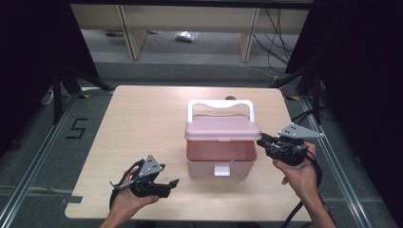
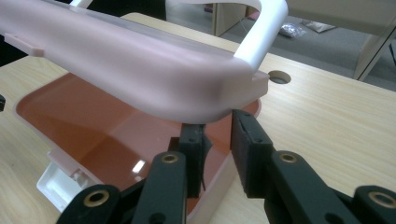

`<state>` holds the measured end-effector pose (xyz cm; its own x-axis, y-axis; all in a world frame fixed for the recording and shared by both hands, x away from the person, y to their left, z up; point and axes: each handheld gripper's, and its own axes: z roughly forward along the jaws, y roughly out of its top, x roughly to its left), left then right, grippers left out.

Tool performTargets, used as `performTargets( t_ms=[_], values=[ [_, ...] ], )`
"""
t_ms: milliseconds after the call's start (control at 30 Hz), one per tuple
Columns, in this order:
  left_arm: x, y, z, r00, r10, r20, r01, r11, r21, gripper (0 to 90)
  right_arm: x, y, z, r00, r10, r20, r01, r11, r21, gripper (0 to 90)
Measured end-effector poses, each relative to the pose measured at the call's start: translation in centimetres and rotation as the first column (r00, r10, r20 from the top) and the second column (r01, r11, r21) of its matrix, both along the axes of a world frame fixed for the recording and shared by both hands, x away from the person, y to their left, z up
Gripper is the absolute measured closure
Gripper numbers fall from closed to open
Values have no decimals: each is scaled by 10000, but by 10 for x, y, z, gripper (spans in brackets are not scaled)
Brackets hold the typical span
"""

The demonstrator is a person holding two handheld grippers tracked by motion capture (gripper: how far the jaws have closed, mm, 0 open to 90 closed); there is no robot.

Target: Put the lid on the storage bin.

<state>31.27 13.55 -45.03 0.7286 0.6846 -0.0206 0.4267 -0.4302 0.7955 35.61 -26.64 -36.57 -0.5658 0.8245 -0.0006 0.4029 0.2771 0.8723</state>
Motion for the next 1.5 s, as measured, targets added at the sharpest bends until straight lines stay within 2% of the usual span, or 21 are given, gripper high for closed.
performTargets(
  t_ms=[200,300,433,533,567,633,700,733,800,867,1033,1067,1100,1167,1200,1233,1267,1400,1433,1467,1500],
  values=[
    [-3,0,-3,10000,4,25,-4,10000,29,281,-3,0,-4,9999,-42,114,41,9999,124,748],
    [-5,0,-4,10000,-58,8,58,10000,-36,277,-6,-1,-5,9998,-24,-176,27,9998,199,747],
    [-7,0,-4,10000,-32,-38,32,10000,21,273,-7,-2,-8,9999,110,-92,-109,9999,103,744],
    [-8,0,-6,10000,-69,21,69,10000,44,270,-8,-1,-12,9997,48,-233,-38,9990,436,744],
    [-8,-1,-6,10000,-50,20,50,10000,-37,270,-8,-4,-12,9998,157,-152,-154,9996,226,744],
    [-9,-1,-6,10000,-51,23,51,10000,-10,269,-10,-3,-13,9995,165,-269,-157,9994,302,744],
    [-10,0,-6,10000,-65,58,65,10000,44,268,-10,-3,-14,9997,241,-98,-239,9994,234,744],
    [-11,0,-6,10000,-58,23,57,10000,33,267,-12,-2,-14,9991,200,-364,-188,9993,338,743],
    [-12,0,-7,9999,-105,-7,105,9999,18,267,-12,-3,-15,9994,308,-162,-305,9993,230,741],
    [-13,1,-7,9999,-145,10,145,9999,48,266,-14,-1,-17,9989,295,-352,-278,9984,486,738],
    [-15,2,-9,9999,-94,-76,94,10000,33,264,-20,-4,-19,9984,369,-427,-349,9983,474,732],
    [-15,2,-9,9999,-91,-66,92,10000,29,264,-22,-4,-19,9974,373,-615,-338,9978,565,732],
    [-15,2,-9,9999,-104,-57,105,9999,41,264,-21,-6,-20,9983,460,-346,-447,9983,374,731],
    [-16,2,-10,10000,-55,-47,55,10000,-10,263,-25,-5,-22,9977,434,-520,-395,9964,747,729],
    [-17,2,-10,10000,-53,-63,53,10000,6,263,-25,-7,-22,9978,505,-432,-481,9974,539,727],
    [-17,3,-10,10000,-64,-57,64,10000,41,262,-27,-5,-23,9971,453,-610,-401,9957,839,723],
    [-16,4,-10,9999,-134,25,133,9997,212,261,-27,-7,-23,9974,574,-447,-546,9966,610,714],
    [-18,4,-13,10000,-38,-89,38,10000,8,256,-31,-8,-27,9971,575,-509,-541,9964,659,700],
    [-18,4,-13,9999,-13,-103,13,10000,6,255,-34,-7,-27,9958,514,-752,-458,9962,741,694],
    [-19,4,-14,9999,-91,-104,92,9999,73,252,-33,-8,-29,9959,706,-562,-662,9948,770,684],
    [-19,4,-15,9997,-94,-205,95,9999,59,249,-35,-7,-30,9936,681,-900,-583,9925,1074,681]
  ],
)
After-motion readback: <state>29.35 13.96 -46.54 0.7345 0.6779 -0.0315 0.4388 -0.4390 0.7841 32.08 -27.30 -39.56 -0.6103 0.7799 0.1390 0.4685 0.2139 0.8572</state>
